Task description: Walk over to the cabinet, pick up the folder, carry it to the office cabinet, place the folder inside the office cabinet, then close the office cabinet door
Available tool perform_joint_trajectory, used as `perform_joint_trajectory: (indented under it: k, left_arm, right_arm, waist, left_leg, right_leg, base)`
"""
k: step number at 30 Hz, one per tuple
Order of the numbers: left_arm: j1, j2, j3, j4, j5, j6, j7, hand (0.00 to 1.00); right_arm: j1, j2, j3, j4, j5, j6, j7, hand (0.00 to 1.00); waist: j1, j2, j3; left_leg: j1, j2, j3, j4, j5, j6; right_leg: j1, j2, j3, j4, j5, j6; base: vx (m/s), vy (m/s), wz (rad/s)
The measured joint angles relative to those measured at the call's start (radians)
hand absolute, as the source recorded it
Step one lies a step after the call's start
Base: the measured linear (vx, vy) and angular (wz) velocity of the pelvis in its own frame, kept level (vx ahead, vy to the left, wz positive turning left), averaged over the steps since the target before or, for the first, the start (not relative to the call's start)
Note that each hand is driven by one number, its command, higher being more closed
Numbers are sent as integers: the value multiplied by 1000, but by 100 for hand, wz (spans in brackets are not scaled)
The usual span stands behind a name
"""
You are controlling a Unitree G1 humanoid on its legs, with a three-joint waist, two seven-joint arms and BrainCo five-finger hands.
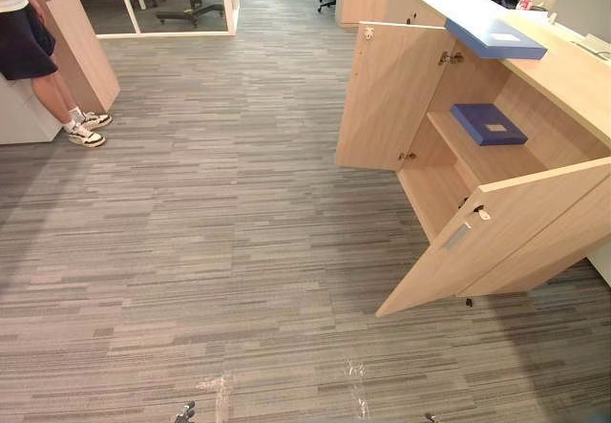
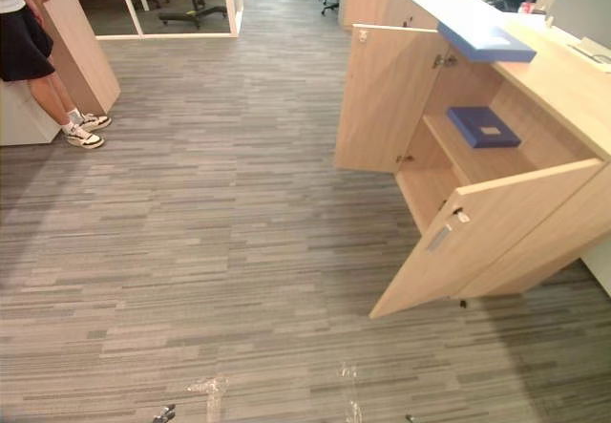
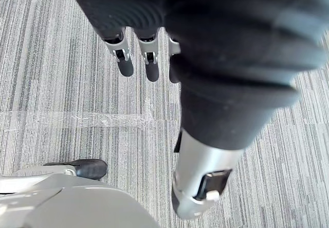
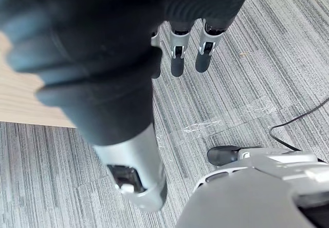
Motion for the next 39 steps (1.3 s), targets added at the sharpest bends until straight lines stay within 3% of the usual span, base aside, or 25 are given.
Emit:
perform_joint_trajectory:
  k: [21, 24, 26, 27, 28, 29, 30, 31, 33, 34, 35, 36, 37, 39]
  left_arm:
    - [-6, 10, 14, 0, -1, 1, -13, 0]
    - [-21, 10, 32, -11, -25, 1, -13, 0]
    - [-22, -1, 47, -49, -56, -3, -13, 0]
    - [-21, -11, 73, -72, -81, -6, -14, 0]
    - [-20, -30, 113, -101, -101, -8, -15, 0]
    - [-18, -41, 129, -112, -120, -10, -17, 0]
    - [-13, -51, 150, -118, -140, -10, -19, 0]
    - [-10, -55, 155, -117, -161, -12, -18, 0]
    - [-10, -57, 161, -118, -171, -21, -16, 0]
    - [-9, -59, 161, -117, -168, -21, -16, 0]
    - [-6, -65, 161, -117, -162, -21, -16, 0]
    - [-5, -74, 163, -116, -154, -21, -14, 0]
    - [-3, -69, 159, -117, -147, -25, -14, 0]
    - [-11, -47, 157, -117, -140, -26, -12, 0]
  right_arm:
    - [-13, 12, -8, 2, 1, -4, 2, 0]
    - [-28, 14, -8, 2, 3, -5, 2, 0]
    - [-39, 10, -8, 2, 4, -5, 2, 0]
    - [-45, 9, -8, -7, 5, -5, 2, 0]
    - [-46, 6, -5, -22, 4, -6, 2, 0]
    - [-46, 5, -3, -30, 5, -6, 2, 0]
    - [-45, 5, -1, -35, 6, -6, 2, 0]
    - [-47, 9, -8, -49, 6, -6, 2, 0]
    - [-50, 10, -14, -50, 6, -6, 2, 0]
    - [-50, 13, -32, -50, 6, -6, 2, 0]
    - [-48, 12, -44, -51, 7, -6, 2, 0]
    - [-46, 10, -44, -52, 7, -6, 1, 0]
    - [-43, 11, -48, -50, 6, -6, 1, 0]
    - [-60, 45, -48, -52, 6, -7, 1, 0]
  waist:
    - [-1, -13, 21]
    - [-1, -17, 38]
    - [3, -14, 67]
    - [9, -10, 88]
    - [18, -1, 99]
    - [24, 0, 105]
    - [32, 2, 111]
    - [39, 3, 115]
    - [43, -5, 112]
    - [43, -5, 109]
    - [45, 3, 105]
    - [44, 15, 97]
    - [46, 6, 90]
    - [55, -28, 74]
  left_leg:
    - [-16, -6, -1, 3, -4, -5]
    - [-130, -9, -4, 179, -70, -26]
    - [-215, 2, 8, 362, -121, -76]
    - [-280, 19, 26, 514, -149, -114]
    - [-360, 55, 71, 691, -148, -120]
    - [-396, 77, 92, 769, -150, -106]
    - [-433, 117, 128, 856, -183, -61]
    - [-465, 168, 156, 883, -218, -44]
    - [-476, 199, 151, 746, -218, -52]
    - [-463, 196, 134, 589, -198, -52]
    - [-425, 195, 115, 401, -149, -62]
    - [-401, 192, 147, 330, -26, -71]
    - [-388, 174, 184, 291, 44, -44]
    - [-383, 129, 225, 268, 17, -25]
  right_leg:
    - [-13, -6, -18, 5, 1, 0]
    - [-37, -18, -34, 19, 2, -2]
    - [-38, -22, -55, 35, -8, -13]
    - [-28, -24, -92, 37, -39, -46]
    - [-11, -24, -127, 40, -50, -49]
    - [-2, -23, -129, 42, -51, -51]
    - [7, -24, -131, 48, -52, -53]
    - [12, -33, -130, 58, -56, -47]
    - [8, -65, -126, 70, -64, -33]
    - [2, -96, -125, 77, -69, -10]
    - [0, -119, -124, 78, -73, 25]
    - [2, -138, -125, 78, -76, 51]
    - [-2, -163, -131, 74, -70, 62]
    - [-35, -213, -134, 103, -62, 54]
  base:
    - [-1, 0, 0]
    - [-33, 3, 17]
    - [-108, 31, 28]
    - [-129, 36, 23]
    - [-115, 32, 19]
    - [-44, 37, 6]
    - [8, 47, -5]
    - [45, 96, -2]
    - [86, 146, 2]
    - [153, 254, 1]
    - [225, 360, 5]
    - [273, 404, -3]
    - [256, 337, -13]
    - [302, 241, -33]
